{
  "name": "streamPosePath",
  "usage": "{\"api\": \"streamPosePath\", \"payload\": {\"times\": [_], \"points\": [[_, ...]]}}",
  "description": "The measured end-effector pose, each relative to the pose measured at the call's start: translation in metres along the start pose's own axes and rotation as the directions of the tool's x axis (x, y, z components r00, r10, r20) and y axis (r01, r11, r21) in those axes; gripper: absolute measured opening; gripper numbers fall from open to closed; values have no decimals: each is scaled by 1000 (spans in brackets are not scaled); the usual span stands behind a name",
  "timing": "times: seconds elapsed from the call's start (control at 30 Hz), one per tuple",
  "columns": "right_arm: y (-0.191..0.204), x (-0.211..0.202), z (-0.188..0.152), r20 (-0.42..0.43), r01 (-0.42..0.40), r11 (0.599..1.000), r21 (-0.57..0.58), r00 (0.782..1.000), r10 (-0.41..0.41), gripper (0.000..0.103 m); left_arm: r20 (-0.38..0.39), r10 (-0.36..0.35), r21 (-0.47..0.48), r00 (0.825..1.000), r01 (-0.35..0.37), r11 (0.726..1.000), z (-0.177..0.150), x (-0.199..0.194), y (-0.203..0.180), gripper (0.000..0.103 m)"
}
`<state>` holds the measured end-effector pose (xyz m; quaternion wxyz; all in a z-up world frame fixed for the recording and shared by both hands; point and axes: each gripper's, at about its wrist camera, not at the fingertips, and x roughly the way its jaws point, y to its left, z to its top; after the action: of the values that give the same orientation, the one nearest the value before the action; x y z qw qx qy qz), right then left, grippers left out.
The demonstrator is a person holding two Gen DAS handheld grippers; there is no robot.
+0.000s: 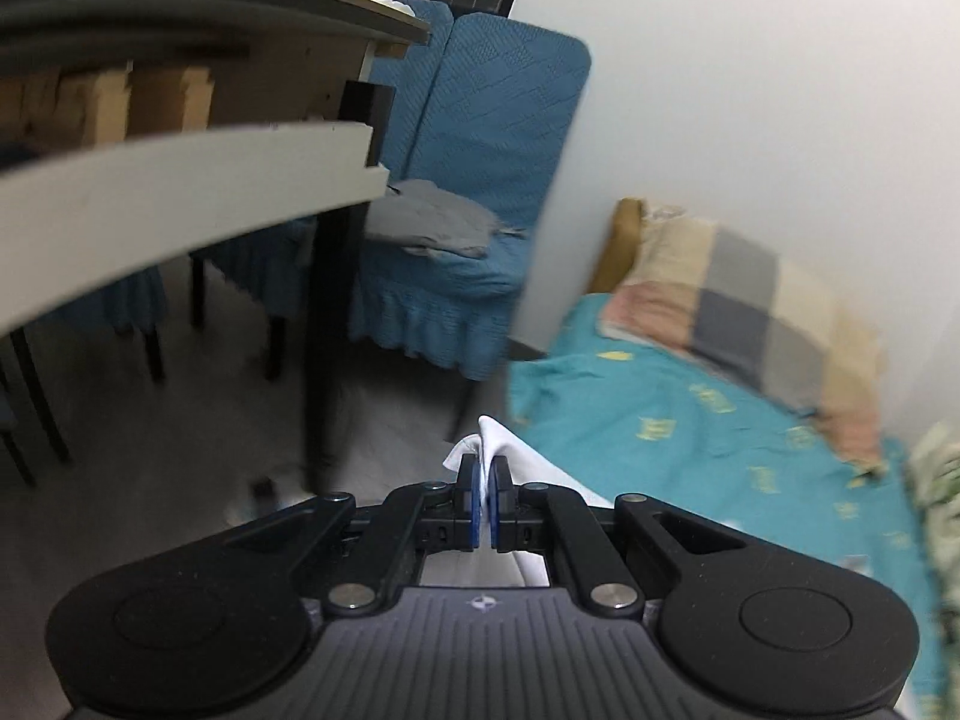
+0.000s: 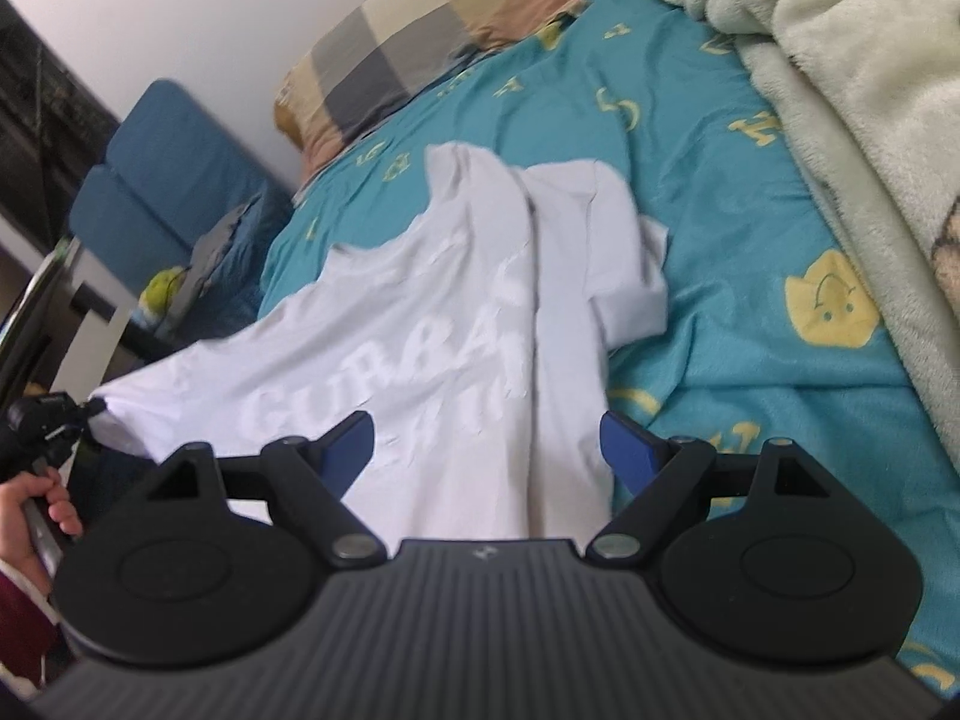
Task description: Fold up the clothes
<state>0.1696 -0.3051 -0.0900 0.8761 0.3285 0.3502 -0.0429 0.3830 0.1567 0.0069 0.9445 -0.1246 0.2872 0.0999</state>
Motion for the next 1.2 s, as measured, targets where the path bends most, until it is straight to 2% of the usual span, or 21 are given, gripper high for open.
{"api": "streamPosePath", "payload": {"times": [0.13,0.3,0.33,0.47,0.5,0.63,0.77,0.83,0.97,1.2], "points": [[-7,9,9,29,45,999,14,999,-46,84,-60,112,49,992,-109,993,-9,54,6,3],[-13,30,12,10,75,997,2,997,-75,84,-129,45,-19,991,-48,999,-40,96,20,6],[-14,35,12,2,79,997,-3,997,-79,84,-135,33,-14,990,-35,999,-45,96,20,10],[-16,38,12,-7,81,996,-30,997,-81,84,-147,-5,36,989,10,999,-62,87,13,43],[-16,36,11,-5,84,996,-38,996,-84,84,-150,-14,49,989,21,999,-66,84,12,45],[-11,30,12,0,84,994,-69,996,-85,84,-155,-58,100,986,74,992,-77,54,-4,53],[4,19,12,25,79,987,-142,997,-76,84,-112,-116,143,987,132,981,-87,2,-24,64],[10,13,10,48,78,980,-182,996,-70,84,-92,-149,172,985,163,972,-97,-26,-36,65],[11,0,8,64,74,975,-208,996,-62,84,-81,-213,234,974,227,946,-117,-81,-63,70],[14,-21,4,85,42,975,-216,996,-25,84,-113,-312,279,943,331,901,-168,-171,-98,74]]}}
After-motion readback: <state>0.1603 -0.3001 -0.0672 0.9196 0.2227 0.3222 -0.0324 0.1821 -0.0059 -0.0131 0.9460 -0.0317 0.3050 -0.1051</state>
